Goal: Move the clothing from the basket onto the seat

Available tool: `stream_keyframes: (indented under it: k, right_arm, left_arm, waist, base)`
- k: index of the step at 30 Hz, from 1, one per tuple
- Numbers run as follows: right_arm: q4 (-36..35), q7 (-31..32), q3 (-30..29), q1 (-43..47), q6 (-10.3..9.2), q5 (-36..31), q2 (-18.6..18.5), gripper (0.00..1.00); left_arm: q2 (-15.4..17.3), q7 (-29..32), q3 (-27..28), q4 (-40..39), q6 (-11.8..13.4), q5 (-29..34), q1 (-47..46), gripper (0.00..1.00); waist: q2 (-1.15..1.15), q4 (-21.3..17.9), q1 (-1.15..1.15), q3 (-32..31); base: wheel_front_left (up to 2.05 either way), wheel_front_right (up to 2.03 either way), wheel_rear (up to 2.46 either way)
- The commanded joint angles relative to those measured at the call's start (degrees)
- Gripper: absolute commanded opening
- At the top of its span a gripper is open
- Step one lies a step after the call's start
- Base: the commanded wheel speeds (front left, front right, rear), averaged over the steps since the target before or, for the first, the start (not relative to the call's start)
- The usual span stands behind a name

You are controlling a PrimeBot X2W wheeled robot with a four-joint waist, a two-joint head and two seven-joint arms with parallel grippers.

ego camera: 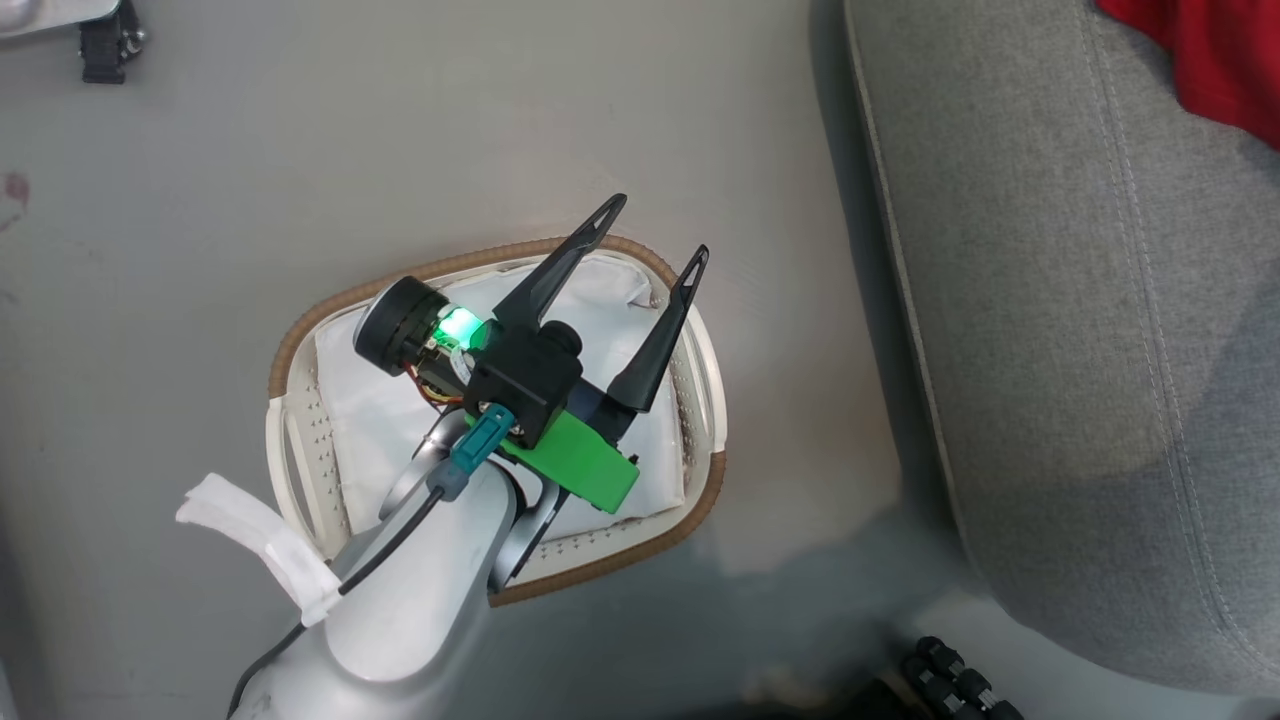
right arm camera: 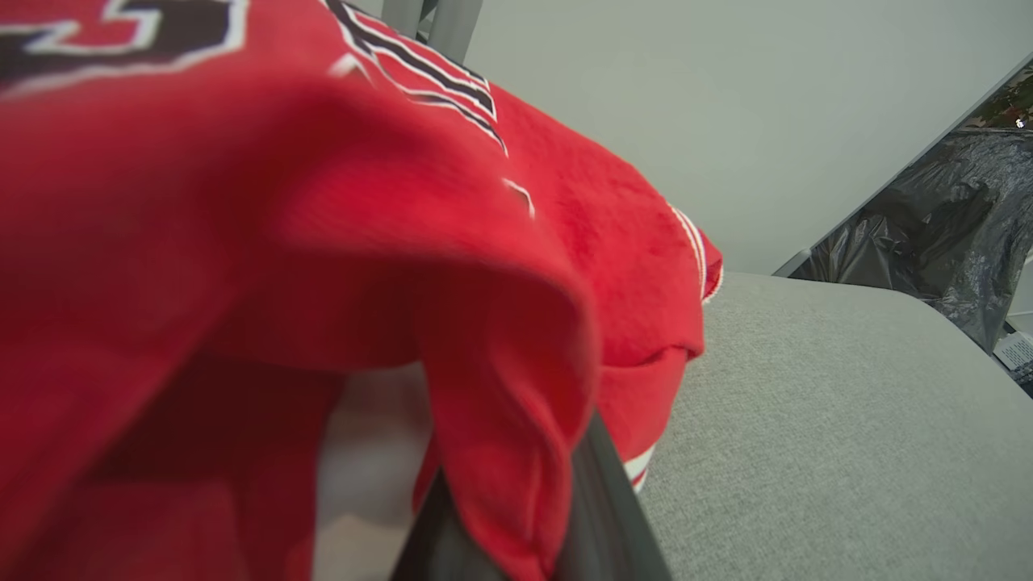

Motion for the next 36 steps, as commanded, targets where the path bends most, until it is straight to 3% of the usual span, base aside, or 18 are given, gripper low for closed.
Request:
stream_keyframes:
  k: [1, 4, 6, 7, 8, 26, 36]
  right_arm:
    - [-0.3, -0.1, -0.8, 1.4, -0.08, -0.5, 0.3, 0.00]
    - [-0.9, -0.1, -1.5, 2.8, -0.08, -1.1, 1.5, 0.00]
    - [-1.5, -0.1, -1.7, 3.8, -0.08, -1.3, 2.1, 0.25]
    - [-1.8, -0.1, -1.9, 4.3, -0.08, -1.3, 2.3, 0.70]
    - [-2.3, -0.1, -2.0, 4.9, -0.07, -1.3, 2.6, 1.00]
    - [-8.7, -0.1, 3.2, 20.0, -0.08, -1.4, 5.5, 1.00]
    - [-12.0, -0.1, 8.8, 18.5, -0.08, -0.1, 2.8, 1.00]
  left_arm:
    - [0.4, 0.0, -0.1, 0.1, -0.1, 0.1, -0.7, 1.00]
    - [0.8, 0.0, -0.1, 0.3, -0.1, 0.0, -0.6, 1.00]
    - [1.1, 0.0, -0.2, 0.4, -0.1, -0.1, -0.4, 1.00]
    - [1.2, 0.0, -0.3, 0.5, -0.1, -0.2, -0.3, 1.00]
    - [1.2, 0.0, -0.3, 0.6, -0.1, -0.3, -0.1, 1.00]
    - [0.3, 0.0, 3.0, 1.4, -0.1, -2.5, 4.5, 1.00]
    - [-1.9, 0.0, 7.8, 1.1, -0.1, -3.8, 8.9, 1.00]
  waist:
    - [0.00, -1.1, -0.01, 0.5]
    - [0.00, -2.0, -0.01, 0.2]
    - [0.00, -2.6, -0.01, -0.2]
    - [0.00, -2.9, -0.01, -0.5]
    - [0.00, -3.2, -0.01, -0.8]
    - [0.00, -5.9, -0.01, -12.4]
    - [0.00, -1.8, -0.01, -21.1]
  base:
    - [0.00, 0.00, 0.00]
    - [0.00, 0.00, 0.00]
    - [0.00, 0.00, 0.00]
    - [0.00, 0.00, 0.00]
    - [0.00, 0.00, 0.00]
    - [0.00, 0.00, 0.00]
    - [0.00, 0.00, 0.00]
